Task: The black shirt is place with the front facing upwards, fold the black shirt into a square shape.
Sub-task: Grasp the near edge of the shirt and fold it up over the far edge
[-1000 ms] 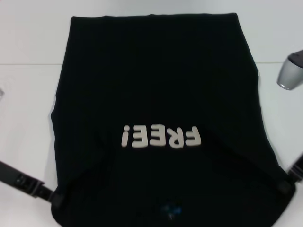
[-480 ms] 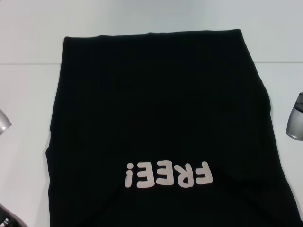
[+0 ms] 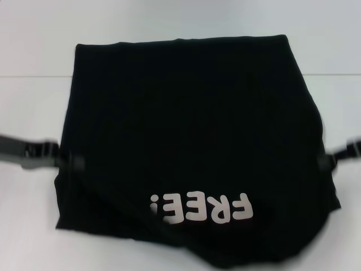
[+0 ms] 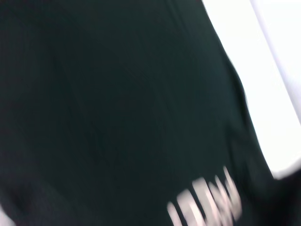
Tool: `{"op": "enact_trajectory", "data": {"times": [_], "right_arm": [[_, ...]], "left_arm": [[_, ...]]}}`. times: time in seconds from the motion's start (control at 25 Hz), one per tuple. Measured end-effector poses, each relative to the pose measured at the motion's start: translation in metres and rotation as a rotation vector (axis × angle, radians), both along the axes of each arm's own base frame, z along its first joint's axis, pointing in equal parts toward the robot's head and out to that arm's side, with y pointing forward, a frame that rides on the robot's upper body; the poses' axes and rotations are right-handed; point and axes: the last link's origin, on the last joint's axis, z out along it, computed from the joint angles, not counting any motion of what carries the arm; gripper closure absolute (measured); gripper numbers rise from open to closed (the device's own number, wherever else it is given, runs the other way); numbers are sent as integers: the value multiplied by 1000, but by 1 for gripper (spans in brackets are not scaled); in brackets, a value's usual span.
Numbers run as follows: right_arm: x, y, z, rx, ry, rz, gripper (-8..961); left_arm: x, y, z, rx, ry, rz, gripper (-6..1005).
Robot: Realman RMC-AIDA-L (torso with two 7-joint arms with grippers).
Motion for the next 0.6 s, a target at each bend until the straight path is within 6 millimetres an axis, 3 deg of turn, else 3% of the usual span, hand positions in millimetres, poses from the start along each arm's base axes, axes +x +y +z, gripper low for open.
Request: {"op": "enact_trajectory", "data": {"times": [0.24, 0.36, 0.6], "right_arm": [[25, 29, 7, 389, 226, -158, 901], [34, 31, 3, 455, 268, -191, 900], [51, 37, -1, 636, 331, -254, 899]], "left_arm": [[-23, 25, 1, 294, -66, 195, 963], [-32, 27, -11, 414, -130, 257, 958], [-34, 36, -16, 510, -136, 278, 948]]}}
